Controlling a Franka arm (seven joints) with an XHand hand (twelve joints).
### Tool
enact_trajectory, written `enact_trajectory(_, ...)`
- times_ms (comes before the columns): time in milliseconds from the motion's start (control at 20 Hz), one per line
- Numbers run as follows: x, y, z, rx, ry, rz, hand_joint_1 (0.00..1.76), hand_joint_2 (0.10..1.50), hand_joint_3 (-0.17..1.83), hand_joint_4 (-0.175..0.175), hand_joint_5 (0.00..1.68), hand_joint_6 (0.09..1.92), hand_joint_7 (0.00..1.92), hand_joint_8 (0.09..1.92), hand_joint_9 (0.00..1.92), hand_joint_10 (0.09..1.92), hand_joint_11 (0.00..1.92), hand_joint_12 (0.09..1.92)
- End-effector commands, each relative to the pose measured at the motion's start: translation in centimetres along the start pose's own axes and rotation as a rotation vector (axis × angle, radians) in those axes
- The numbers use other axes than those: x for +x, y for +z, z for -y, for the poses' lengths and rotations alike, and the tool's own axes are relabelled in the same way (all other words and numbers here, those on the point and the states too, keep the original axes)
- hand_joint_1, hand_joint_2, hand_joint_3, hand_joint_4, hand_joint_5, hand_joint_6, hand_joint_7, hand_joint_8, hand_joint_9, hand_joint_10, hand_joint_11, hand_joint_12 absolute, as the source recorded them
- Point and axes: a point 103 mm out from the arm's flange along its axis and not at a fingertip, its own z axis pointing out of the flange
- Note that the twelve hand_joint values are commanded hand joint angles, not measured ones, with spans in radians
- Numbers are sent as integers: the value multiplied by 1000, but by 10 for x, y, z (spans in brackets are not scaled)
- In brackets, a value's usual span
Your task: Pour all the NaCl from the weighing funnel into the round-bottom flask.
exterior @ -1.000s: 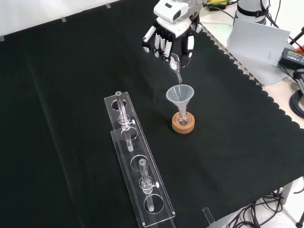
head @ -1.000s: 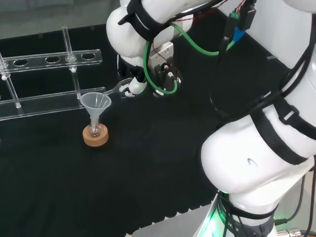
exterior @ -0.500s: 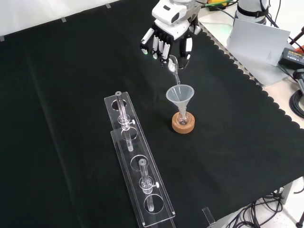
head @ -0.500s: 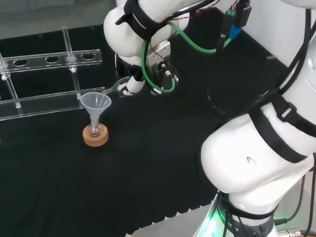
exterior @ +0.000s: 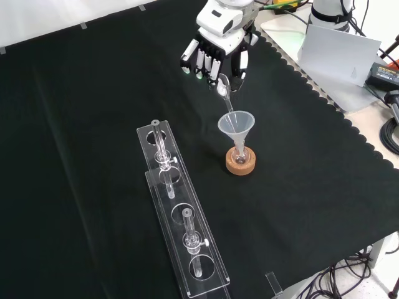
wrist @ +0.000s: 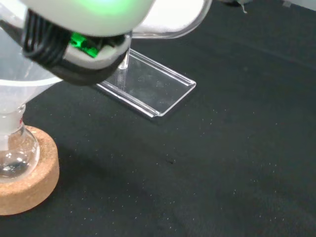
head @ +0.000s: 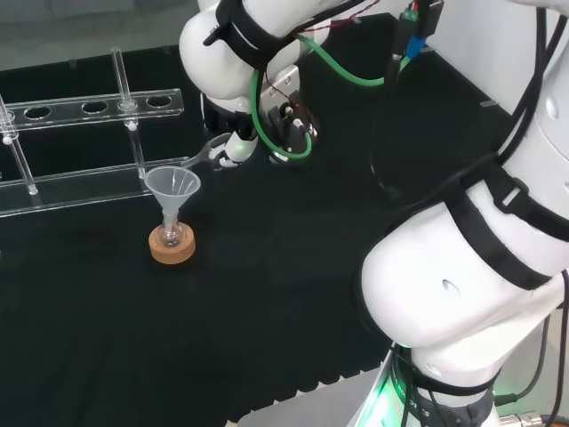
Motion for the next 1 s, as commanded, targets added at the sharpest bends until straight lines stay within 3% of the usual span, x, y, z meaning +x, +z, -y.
enact_trajectory(50, -4, -2, -8, 5, -25, 27, 1147, 639, 558, 175, 1527, 122, 1721, 90, 1403, 112, 358, 1417)
enact_trajectory(1000, -12, -2, -14, 59, -67, 89, 1149, 621, 587, 175, 1536, 114, 1730, 87, 1405, 110, 358, 1414)
